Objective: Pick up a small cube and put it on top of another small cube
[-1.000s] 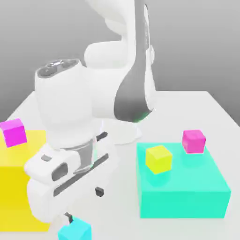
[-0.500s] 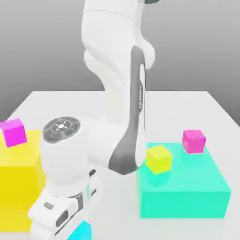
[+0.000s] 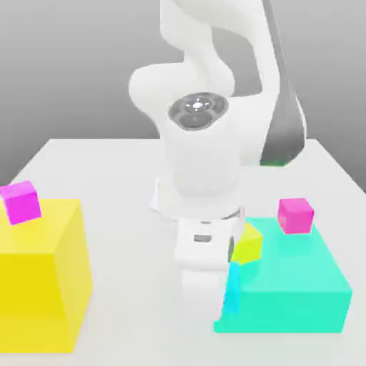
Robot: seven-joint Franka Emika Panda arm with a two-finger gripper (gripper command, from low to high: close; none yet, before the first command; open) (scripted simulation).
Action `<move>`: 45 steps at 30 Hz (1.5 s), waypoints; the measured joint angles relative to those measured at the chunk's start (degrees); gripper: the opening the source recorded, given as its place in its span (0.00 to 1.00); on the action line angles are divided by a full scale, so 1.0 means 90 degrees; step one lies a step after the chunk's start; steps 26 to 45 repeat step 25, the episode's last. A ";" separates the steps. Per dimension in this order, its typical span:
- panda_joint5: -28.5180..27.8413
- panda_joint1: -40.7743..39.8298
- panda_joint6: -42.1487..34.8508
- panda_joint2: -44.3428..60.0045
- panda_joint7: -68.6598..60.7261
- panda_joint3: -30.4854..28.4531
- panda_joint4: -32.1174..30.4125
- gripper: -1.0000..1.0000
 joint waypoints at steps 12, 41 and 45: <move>-0.0847 0.1169 -0.0980 -0.2700 0.0336 0.1263 -0.1377 0.00; -0.1231 0.1492 0.0140 -0.2823 0.0534 0.2014 -0.2355 1.00; -0.1231 0.1492 0.0140 -0.2823 0.0534 0.2014 -0.2355 1.00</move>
